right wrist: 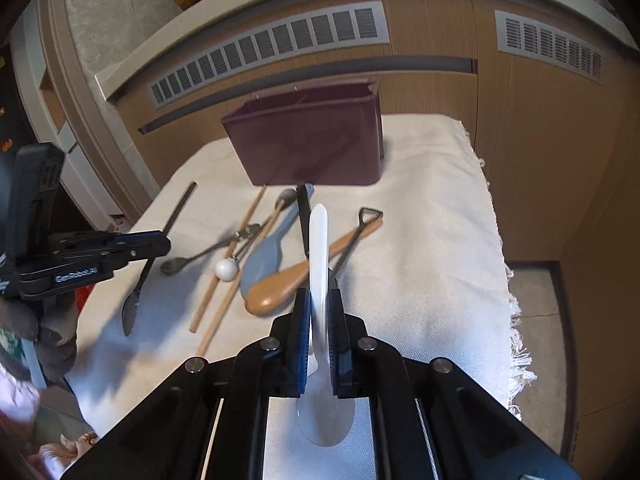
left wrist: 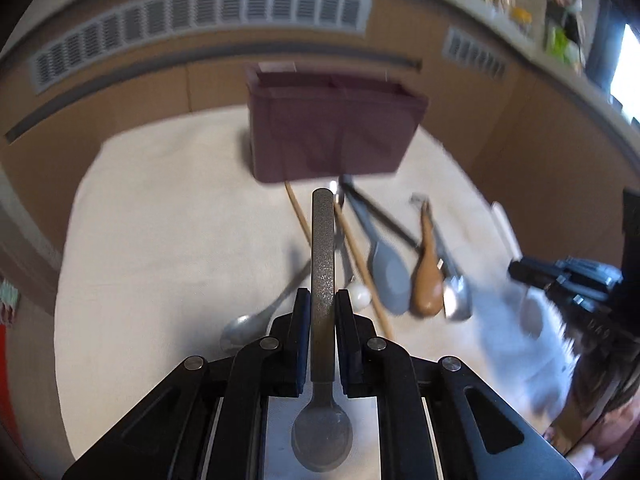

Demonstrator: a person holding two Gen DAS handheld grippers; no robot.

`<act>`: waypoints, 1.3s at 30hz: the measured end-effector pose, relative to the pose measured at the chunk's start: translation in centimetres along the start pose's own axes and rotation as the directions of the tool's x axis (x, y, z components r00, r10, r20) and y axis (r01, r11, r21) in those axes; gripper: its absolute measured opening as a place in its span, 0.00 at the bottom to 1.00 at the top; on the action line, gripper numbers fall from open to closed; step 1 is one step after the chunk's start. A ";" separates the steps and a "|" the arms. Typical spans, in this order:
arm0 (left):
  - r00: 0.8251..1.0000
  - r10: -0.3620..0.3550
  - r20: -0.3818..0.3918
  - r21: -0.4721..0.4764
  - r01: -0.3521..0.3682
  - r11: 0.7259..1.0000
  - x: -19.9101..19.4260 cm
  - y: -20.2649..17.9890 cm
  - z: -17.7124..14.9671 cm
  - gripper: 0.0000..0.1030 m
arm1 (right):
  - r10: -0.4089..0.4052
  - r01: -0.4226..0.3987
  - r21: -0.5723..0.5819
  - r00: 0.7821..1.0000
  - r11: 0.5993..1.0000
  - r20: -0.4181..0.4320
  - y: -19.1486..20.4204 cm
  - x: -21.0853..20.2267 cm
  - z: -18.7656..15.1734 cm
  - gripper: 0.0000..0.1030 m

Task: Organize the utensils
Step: 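Carry both held spoons up and over the maroon caddy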

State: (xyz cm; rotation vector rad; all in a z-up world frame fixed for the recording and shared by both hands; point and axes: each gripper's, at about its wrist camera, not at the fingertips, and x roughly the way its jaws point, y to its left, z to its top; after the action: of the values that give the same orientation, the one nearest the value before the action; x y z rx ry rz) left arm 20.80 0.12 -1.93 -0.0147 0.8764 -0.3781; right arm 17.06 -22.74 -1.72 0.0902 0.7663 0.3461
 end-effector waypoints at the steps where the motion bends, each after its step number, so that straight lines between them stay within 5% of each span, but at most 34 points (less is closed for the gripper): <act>1: 0.998 -0.002 0.059 -0.023 0.003 1.000 -1.4 -0.2 0.2 0.12 | 0.006 -0.006 -0.002 1.000 1.000 0.023 0.3 -0.6 0.5 0.07; 4: 0.978 0.012 0.209 -0.025 -0.006 1.000 -4.7 -1.1 2.2 0.12 | 0.013 -0.009 -0.027 0.990 1.000 0.137 1.3 -3.1 3.7 0.07; 6: 0.953 0.019 0.302 -0.002 -0.019 1.000 -6.9 -1.8 4.4 0.12 | 0.001 0.011 -0.045 0.964 0.999 0.264 1.9 -5.6 7.2 0.07; 11: 0.845 0.008 0.534 0.017 -0.020 1.000 -12.0 -3.2 11.8 0.12 | 0.008 0.024 -0.062 0.878 0.998 0.479 2.6 -9.3 15.8 0.07; 14: 0.776 0.033 0.630 0.009 -0.050 0.999 -12.4 -3.3 15.0 0.12 | 0.023 0.014 -0.066 0.851 0.998 0.525 2.5 -8.5 19.0 0.07; 17: 0.751 0.060 0.657 -0.005 -0.075 0.997 -10.7 -2.7 17.1 0.12 | 0.027 0.004 -0.058 0.848 0.998 0.530 2.0 -6.0 20.9 0.07; 23: 0.806 0.034 0.591 -0.060 0.001 0.998 -5.3 0.9 19.7 0.12 | 0.016 -0.003 -0.031 0.901 1.000 0.435 0.9 1.4 22.9 0.07; 29: 0.836 -0.033 0.548 -0.075 0.088 0.993 0.9 2.6 20.0 0.12 | -0.005 0.012 -0.022 0.948 1.000 0.318 -0.6 8.2 22.6 0.07; 39: 0.907 -0.021 0.420 -0.073 0.057 0.996 9.1 2.7 18.6 0.12 | -0.037 0.046 -0.035 0.974 0.998 0.224 -1.8 12.5 20.2 0.07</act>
State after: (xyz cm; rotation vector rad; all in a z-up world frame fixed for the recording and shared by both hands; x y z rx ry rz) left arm 40.84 -2.96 2.81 -0.1860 0.4644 -0.3574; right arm 39.92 -19.26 4.14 0.0737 0.5376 0.3059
